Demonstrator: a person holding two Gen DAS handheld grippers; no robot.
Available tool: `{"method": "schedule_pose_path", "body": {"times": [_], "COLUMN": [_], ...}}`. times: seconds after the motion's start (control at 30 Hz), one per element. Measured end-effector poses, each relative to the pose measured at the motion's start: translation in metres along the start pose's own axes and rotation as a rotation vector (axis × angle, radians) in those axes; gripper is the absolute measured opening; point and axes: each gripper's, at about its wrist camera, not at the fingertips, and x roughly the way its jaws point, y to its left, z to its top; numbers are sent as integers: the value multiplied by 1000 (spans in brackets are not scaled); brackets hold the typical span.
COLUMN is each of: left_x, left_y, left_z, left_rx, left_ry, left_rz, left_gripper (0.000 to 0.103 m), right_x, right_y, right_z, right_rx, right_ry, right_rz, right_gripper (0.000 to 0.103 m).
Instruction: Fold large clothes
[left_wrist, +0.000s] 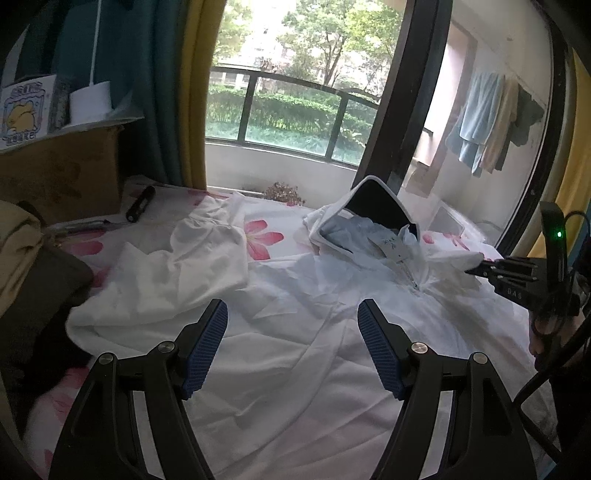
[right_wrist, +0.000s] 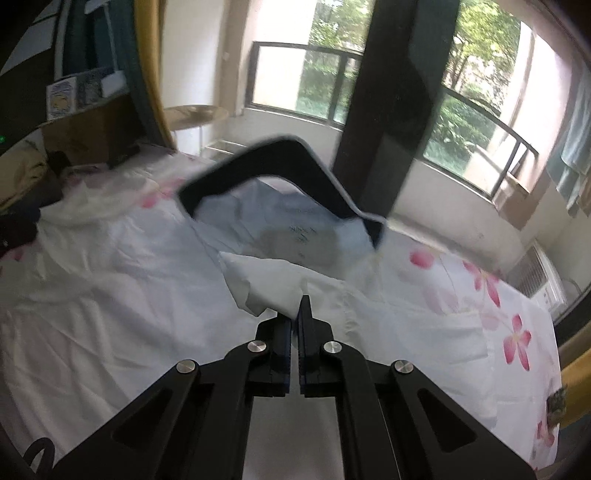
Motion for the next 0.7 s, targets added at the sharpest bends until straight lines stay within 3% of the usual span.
{"method": "schedule_pose_path", "body": {"times": [0.4, 0.7], "left_x": [-22, -27], "left_y": [43, 69], "left_z": [-4, -4], "left_rx": [-56, -76], "left_ry": [-25, -25], "left_rz": [25, 35], "left_gripper": [76, 76], "right_x": [10, 38], "right_y": [73, 110], "right_z": [35, 46], "right_rx": [-76, -54], "right_ry": [-6, 26], "right_rz": [87, 137], "right_gripper": [1, 1]}}
